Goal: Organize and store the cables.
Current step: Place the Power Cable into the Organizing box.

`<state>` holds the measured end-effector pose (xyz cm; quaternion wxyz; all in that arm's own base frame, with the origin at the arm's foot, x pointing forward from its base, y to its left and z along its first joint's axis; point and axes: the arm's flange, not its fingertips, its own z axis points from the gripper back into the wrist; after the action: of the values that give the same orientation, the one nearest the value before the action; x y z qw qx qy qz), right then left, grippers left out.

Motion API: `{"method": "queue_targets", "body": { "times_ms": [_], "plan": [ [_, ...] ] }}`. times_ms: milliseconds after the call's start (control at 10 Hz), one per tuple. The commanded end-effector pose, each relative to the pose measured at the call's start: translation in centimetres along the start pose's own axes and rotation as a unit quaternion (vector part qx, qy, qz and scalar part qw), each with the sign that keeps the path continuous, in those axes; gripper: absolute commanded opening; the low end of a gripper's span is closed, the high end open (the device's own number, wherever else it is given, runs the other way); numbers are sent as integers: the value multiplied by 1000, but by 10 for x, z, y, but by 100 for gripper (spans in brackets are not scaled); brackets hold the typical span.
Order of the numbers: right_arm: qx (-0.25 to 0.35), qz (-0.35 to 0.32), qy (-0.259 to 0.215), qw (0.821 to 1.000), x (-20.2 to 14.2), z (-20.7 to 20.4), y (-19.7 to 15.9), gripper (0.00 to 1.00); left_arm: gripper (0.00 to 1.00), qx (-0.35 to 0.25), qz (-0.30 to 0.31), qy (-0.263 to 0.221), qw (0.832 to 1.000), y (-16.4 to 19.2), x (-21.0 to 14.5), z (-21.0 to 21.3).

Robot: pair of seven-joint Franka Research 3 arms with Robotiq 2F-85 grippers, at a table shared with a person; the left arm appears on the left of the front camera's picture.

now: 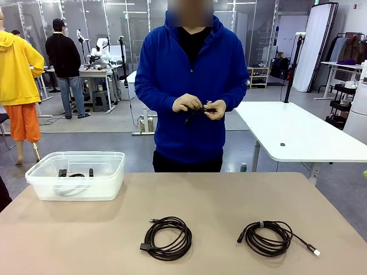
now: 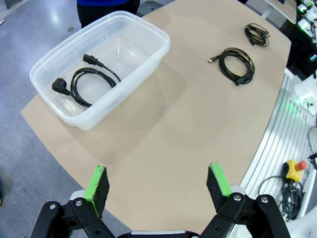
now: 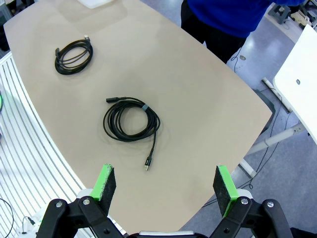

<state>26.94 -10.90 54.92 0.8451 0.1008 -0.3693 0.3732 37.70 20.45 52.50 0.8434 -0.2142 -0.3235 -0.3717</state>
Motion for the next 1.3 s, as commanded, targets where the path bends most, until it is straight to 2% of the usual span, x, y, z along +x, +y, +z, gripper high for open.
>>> {"method": "queue_targets", "body": {
  "times_ms": [0,1200],
  "plan": [
    [2,8,-1,1000,-2,1,0,100,100,5,-4,1,1000,-3,1,1],
    [2,8,-1,1000,-2,1,0,100,100,5,-4,1,1000,-3,1,1]
  ]
}}
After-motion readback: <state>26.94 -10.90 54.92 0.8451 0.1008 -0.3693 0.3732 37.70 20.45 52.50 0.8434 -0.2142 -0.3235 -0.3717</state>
